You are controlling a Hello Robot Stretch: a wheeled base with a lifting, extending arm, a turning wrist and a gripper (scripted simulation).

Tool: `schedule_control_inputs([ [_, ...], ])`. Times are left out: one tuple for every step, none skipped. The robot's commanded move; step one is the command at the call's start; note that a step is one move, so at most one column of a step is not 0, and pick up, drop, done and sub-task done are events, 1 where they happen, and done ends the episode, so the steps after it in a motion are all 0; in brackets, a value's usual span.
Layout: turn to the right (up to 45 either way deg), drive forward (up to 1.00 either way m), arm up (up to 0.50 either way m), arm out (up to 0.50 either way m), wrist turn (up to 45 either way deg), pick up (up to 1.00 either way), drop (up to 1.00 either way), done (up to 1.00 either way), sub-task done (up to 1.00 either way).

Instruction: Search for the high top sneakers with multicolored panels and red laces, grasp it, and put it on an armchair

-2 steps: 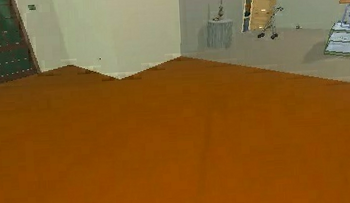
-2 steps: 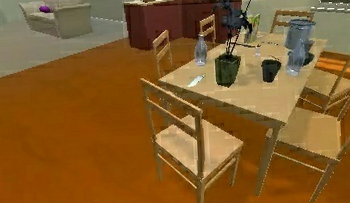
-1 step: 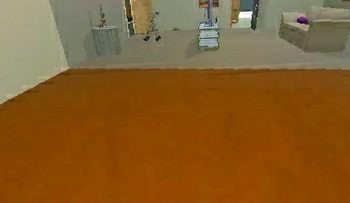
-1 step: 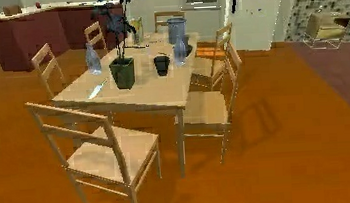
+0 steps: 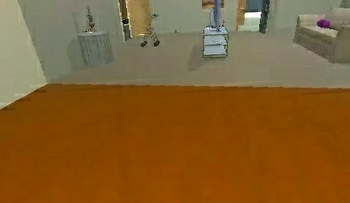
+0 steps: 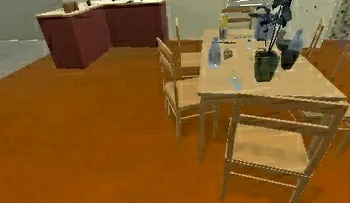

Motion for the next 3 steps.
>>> schedule_control_inputs([
  [0.0, 1.0, 0.0, 0.0, 0.0, 0.0, 0.0, 0.0, 0.0],
  [0.0, 1.0, 0.0, 0.0, 0.0, 0.0, 0.0, 0.0, 0.0],
  [0.0, 1.0, 0.0, 0.0, 0.0, 0.0, 0.0, 0.0, 0.0],
])
